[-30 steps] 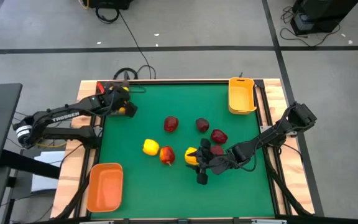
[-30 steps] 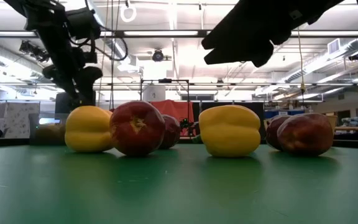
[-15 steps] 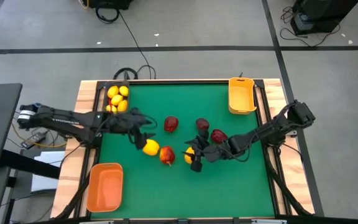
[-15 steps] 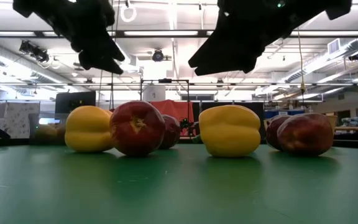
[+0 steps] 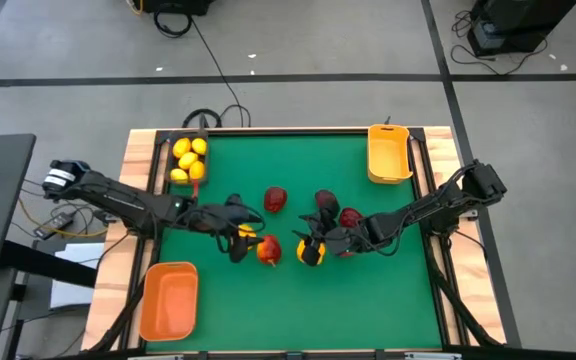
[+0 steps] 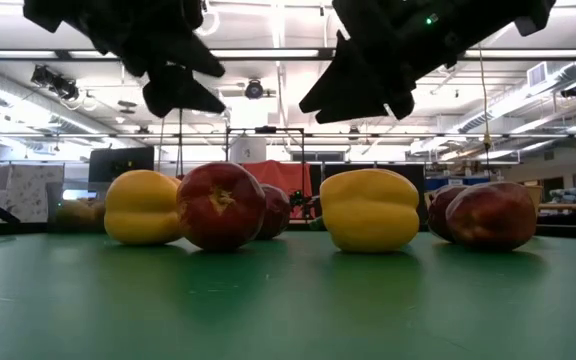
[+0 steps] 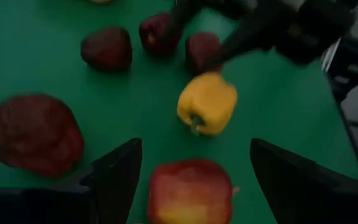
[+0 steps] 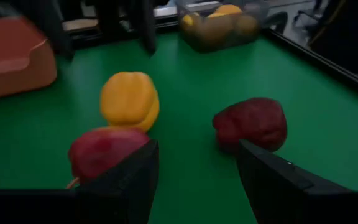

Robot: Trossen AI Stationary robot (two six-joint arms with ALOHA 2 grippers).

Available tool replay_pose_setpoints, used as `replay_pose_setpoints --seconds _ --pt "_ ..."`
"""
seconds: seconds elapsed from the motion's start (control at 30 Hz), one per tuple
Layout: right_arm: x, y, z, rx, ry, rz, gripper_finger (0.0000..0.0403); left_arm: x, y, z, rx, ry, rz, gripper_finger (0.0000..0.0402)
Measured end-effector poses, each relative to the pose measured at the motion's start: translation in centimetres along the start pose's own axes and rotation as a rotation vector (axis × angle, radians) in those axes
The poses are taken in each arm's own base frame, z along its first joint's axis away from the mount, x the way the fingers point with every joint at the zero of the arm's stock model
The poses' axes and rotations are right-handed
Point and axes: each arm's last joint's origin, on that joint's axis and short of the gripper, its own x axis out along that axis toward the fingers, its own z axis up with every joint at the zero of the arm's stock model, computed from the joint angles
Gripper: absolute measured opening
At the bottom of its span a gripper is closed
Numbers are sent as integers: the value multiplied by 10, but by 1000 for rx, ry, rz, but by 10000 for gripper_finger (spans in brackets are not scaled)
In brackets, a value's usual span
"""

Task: Sort produce into baskets
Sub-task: Put the yellow bell pepper into the orange bin

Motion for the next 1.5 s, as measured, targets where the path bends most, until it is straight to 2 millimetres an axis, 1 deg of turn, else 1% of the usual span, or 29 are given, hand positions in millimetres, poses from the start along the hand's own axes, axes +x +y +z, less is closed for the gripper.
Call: replay_pose_setpoints --seconds 0.13,0.27,0.37,0.43,0.57,0.7,0.8,0.9,1.13,1.33,1.5 --pt "-3 3 -4 24 18 -2 224 7 2 -9 1 72 30 312" --pt "-8 8 -6 24 13 -3 224 10 4 -16 45 136 58 321" --pt "-10 11 -7 24 13 6 224 10 4 -16 60 137 58 330" --pt "-11 12 -8 55 15 10 224 10 4 -16 64 133 57 336" --pt "-13 12 -14 101 58 3 224 11 2 -16 120 125 43 347" --pt "-15 12 -19 107 99 -13 224 15 2 -18 196 136 46 356" --pt "-17 12 -22 105 114 -17 224 18 6 -25 305 196 89 357" --pt "-19 14 -24 107 123 -14 224 19 11 -28 357 235 128 358" --pt "-24 18 -29 82 145 -7 224 19 23 -30 253 313 149 358" --pt "-26 19 -30 71 150 -8 224 15 28 -40 269 448 133 358" --pt "-28 20 -31 78 150 -5 224 19 30 -49 276 528 126 356"
